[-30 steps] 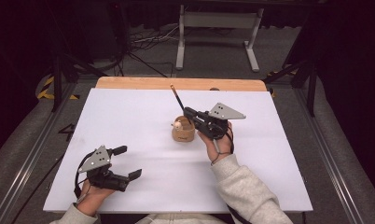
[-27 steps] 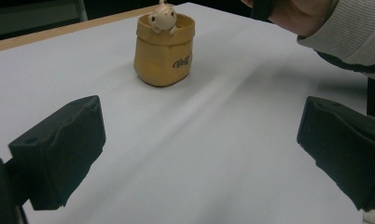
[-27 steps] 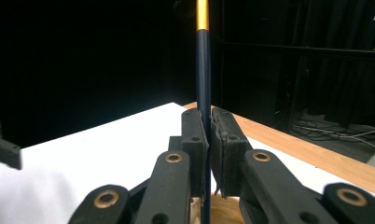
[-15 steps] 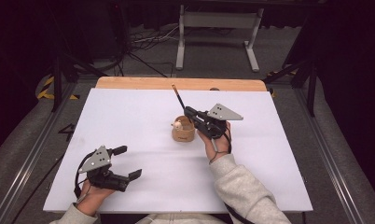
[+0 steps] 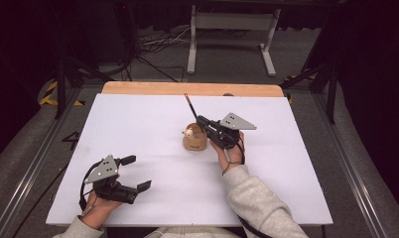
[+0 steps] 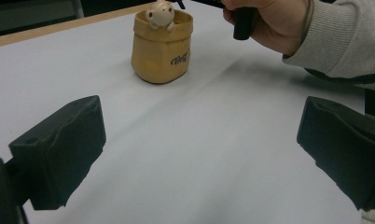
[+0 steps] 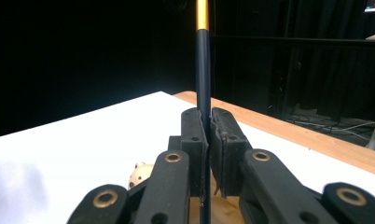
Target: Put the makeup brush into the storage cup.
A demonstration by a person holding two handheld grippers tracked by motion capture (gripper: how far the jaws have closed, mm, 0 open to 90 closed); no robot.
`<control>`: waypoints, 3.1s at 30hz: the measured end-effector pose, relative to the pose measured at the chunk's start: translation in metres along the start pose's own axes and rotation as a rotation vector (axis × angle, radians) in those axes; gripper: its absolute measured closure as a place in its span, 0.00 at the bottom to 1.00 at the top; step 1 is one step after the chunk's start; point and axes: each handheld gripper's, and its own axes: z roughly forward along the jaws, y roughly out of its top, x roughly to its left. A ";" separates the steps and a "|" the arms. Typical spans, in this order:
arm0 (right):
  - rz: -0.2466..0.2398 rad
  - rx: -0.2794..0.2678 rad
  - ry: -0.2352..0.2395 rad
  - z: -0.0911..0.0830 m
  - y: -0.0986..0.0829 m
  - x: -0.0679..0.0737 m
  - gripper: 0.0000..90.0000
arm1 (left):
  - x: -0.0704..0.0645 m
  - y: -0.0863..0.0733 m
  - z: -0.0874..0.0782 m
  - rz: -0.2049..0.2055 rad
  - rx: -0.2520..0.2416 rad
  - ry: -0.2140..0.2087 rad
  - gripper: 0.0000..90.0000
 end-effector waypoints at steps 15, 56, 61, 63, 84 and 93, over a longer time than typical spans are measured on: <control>0.014 0.044 -0.023 0.006 -0.014 -0.002 0.94 | 0.000 0.000 0.000 -0.002 0.002 0.001 0.02; 0.005 0.075 -0.047 0.006 -0.017 -0.002 0.76 | 0.000 -0.001 0.002 -0.004 0.010 -0.001 0.02; 0.002 0.069 -0.045 0.002 -0.013 -0.003 0.69 | 0.000 -0.001 0.002 0.001 0.007 -0.001 0.02; 0.003 0.066 -0.040 0.000 -0.010 -0.003 0.64 | 0.000 -0.001 0.001 -0.003 0.000 0.000 0.02; -0.031 0.095 0.012 -0.053 0.025 0.000 0.07 | 0.006 -0.001 -0.010 -0.017 -0.041 0.012 0.02; -0.048 0.098 0.033 -0.086 0.027 -0.004 0.01 | 0.011 -0.003 -0.017 -0.030 -0.078 0.026 0.01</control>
